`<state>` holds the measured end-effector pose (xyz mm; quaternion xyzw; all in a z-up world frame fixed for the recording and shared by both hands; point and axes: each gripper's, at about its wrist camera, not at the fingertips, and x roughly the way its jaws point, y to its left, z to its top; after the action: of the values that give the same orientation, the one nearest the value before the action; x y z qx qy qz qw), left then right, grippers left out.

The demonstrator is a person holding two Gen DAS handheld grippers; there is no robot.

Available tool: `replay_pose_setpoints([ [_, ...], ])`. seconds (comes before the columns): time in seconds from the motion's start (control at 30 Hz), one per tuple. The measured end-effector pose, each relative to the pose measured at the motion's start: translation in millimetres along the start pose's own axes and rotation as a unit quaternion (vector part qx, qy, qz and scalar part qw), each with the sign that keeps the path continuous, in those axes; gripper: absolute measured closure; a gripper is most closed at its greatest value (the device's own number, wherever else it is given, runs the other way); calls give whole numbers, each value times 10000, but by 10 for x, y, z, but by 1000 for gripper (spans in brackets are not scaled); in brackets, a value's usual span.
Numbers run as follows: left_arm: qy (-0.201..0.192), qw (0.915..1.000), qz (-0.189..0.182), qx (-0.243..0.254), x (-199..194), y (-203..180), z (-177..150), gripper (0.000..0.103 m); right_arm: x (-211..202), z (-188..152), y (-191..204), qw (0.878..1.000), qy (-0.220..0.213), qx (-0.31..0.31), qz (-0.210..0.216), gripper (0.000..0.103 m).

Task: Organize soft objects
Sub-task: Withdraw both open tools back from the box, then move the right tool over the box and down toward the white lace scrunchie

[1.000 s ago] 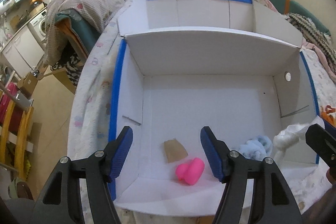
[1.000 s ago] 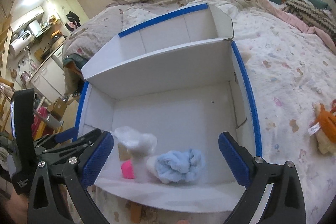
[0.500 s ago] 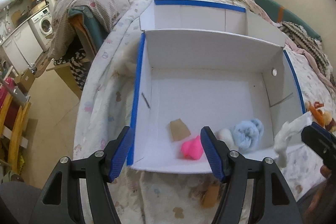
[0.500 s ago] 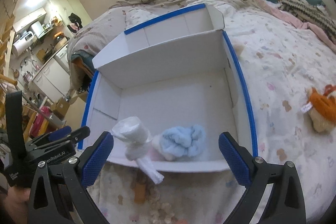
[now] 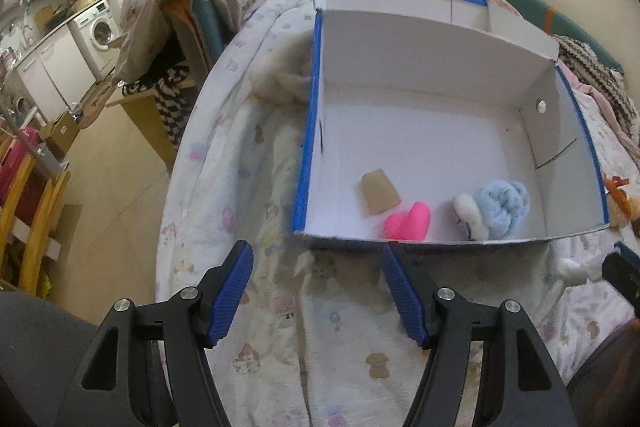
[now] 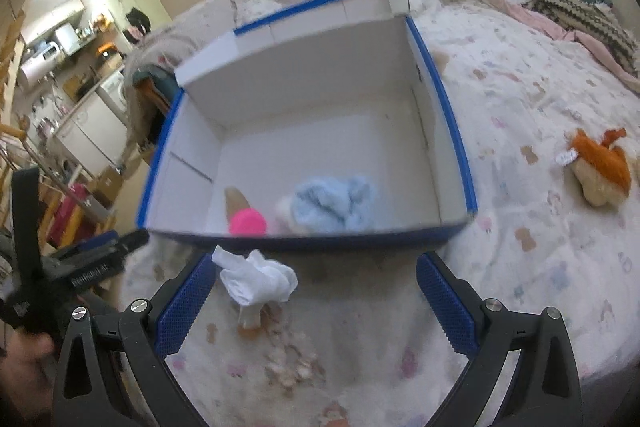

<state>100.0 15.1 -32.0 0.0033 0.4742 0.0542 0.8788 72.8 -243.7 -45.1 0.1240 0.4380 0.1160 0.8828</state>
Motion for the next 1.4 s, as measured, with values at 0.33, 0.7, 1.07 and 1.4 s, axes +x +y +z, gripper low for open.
replay_pose_setpoints([
  [0.33, 157, 9993, 48, -334, 174, 171, -73, 39, 172, -125, -320, 9963, 334, 768, -173, 0],
  [0.7, 504, 9971, -48, -570, 327, 230, -71, 39, 554, -289, -202, 9898, 1266, 650, 82, 0],
  [1.07, 522, 9965, -110, -639, 321, 245, -74, 39, 377, -156, -24, 9923, 991, 405, 624, 30],
  [1.4, 565, 9959, -162, -694, 333, 243, -68, 39, -68, 591, 149, 9985, 86, -18, 534, 93],
])
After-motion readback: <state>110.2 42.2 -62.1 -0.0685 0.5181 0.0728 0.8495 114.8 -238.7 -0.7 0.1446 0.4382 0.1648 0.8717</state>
